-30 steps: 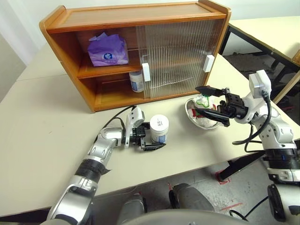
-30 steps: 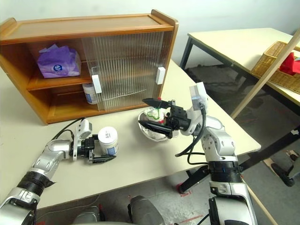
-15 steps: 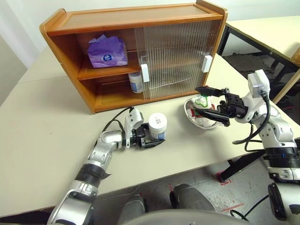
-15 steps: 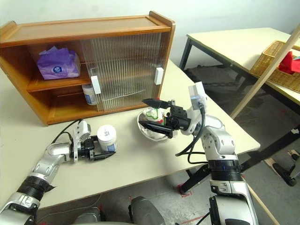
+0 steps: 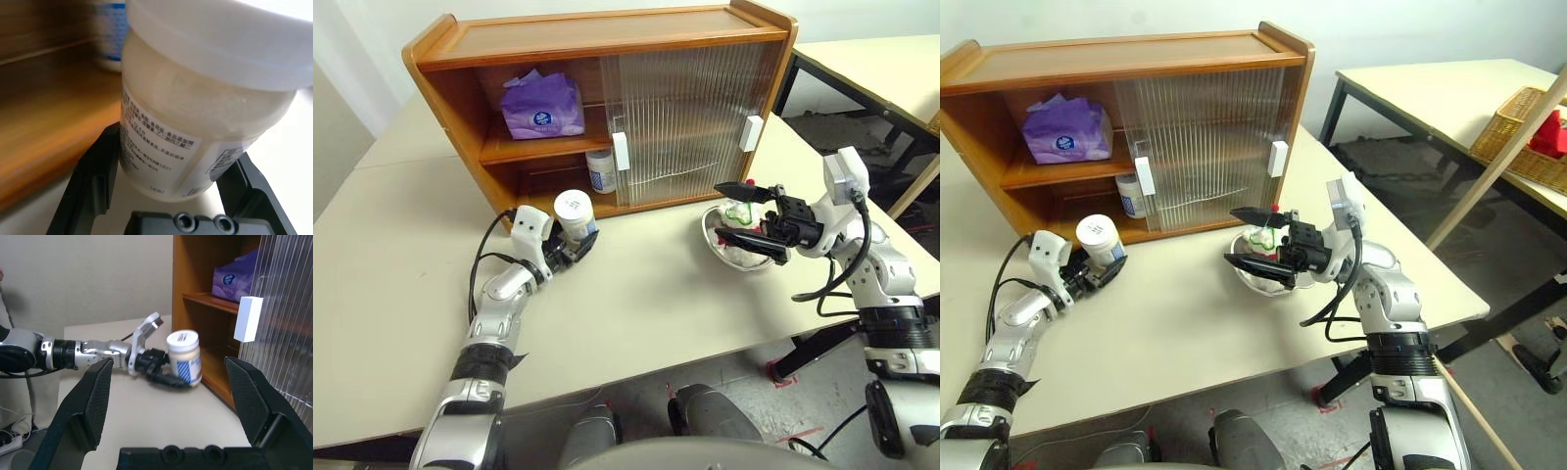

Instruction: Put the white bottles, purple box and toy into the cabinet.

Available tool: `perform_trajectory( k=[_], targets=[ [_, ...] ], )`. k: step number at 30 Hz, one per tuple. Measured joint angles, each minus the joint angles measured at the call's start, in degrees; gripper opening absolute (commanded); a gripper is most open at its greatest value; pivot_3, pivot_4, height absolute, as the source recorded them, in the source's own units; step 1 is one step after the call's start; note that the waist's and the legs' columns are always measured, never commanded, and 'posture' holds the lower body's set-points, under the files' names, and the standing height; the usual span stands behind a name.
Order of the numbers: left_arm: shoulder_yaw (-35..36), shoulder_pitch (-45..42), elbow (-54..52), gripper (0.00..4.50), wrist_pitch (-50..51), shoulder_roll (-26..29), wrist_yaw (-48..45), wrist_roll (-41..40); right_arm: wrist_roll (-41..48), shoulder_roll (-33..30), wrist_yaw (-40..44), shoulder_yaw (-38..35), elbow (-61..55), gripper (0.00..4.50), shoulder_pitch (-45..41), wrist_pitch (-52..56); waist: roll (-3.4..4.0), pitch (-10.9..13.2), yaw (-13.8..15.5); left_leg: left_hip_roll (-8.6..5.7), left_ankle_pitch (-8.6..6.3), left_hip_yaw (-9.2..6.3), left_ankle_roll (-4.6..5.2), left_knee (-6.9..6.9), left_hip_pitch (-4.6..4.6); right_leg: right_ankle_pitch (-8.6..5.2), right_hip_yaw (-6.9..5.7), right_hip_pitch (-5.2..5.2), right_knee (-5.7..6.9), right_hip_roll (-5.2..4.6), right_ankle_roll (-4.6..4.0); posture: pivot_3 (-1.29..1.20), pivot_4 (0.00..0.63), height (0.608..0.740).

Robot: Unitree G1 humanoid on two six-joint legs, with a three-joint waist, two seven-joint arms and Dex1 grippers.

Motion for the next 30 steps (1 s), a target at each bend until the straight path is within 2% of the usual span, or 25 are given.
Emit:
perform_trajectory(
  k=[18, 30],
  targets=[
    [0.3, -13.3, 15.1, 3.16, 0.1, 0.0, 12.4, 4.9, -0.3, -0.2, 0.1, 0.2, 0.3, 4.5, -0.3, -0.3, -0.13, 0.1, 0.6, -0.17, 0.11, 0.13, 0.0, 0.07, 0.06, 0.1, 0.0, 0.09, 0.0, 0.09, 0.21, -0.23, 0.004, 0.74],
    [2.3, -22.3, 26.2, 3.16, 0.4, -1.7, 12.6, 3.5, -0.3, -0.3, 0.1, 0.2, 0.3, 4.5, -0.4, -0.4, -0.47, 0.3, 0.7, -0.21, 0.33, 0.17, -0.02, 0.11, 0.07, 0.12, 0.03, 0.13, -0.04, 0.07, 0.74, -0.24, 0.01, 0.74]
  ],
)
